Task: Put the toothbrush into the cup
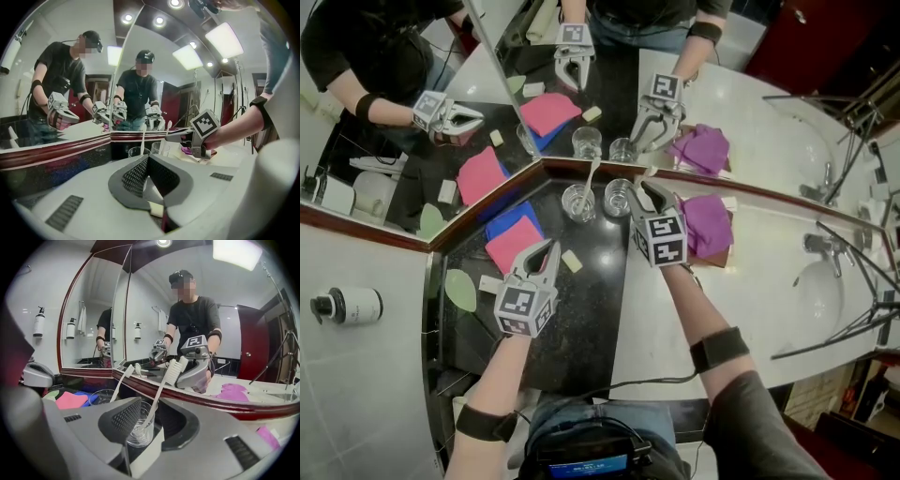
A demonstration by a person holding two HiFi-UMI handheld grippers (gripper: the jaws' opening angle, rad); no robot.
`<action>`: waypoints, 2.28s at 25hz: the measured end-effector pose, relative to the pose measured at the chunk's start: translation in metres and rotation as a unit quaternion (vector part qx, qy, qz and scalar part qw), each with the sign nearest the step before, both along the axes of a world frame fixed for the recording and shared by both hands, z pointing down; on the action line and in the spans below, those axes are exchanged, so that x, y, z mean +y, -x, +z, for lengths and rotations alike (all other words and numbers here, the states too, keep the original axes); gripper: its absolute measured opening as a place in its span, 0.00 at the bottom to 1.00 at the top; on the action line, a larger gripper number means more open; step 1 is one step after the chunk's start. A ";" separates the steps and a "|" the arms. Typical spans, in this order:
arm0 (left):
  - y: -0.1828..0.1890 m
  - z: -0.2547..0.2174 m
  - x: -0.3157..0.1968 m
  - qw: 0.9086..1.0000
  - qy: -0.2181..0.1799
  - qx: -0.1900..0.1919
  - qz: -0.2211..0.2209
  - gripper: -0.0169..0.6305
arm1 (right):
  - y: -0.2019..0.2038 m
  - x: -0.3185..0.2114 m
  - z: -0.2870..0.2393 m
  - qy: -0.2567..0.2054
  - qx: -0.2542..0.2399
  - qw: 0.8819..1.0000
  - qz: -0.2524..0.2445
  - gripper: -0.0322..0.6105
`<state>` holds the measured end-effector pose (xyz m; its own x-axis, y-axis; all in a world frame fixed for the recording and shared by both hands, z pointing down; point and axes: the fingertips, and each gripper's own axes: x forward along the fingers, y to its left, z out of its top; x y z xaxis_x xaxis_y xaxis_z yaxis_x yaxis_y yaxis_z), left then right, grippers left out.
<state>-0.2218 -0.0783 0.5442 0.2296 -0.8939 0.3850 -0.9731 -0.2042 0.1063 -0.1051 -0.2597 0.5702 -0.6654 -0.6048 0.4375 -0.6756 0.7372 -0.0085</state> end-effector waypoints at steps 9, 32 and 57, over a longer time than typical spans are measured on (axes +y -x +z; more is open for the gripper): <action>-0.004 -0.027 0.020 1.000 -0.016 -0.009 -0.009 0.03 | -0.040 0.033 -0.018 0.024 0.008 0.999 0.022 0.27; -0.001 -0.076 0.106 0.999 -0.017 0.003 -0.041 0.03 | -0.212 0.136 -0.116 -0.002 -0.033 0.995 0.096 0.08; 0.009 -0.066 0.122 0.999 0.003 0.007 -0.052 0.03 | -0.334 0.175 -0.084 0.037 -0.016 0.975 0.220 0.07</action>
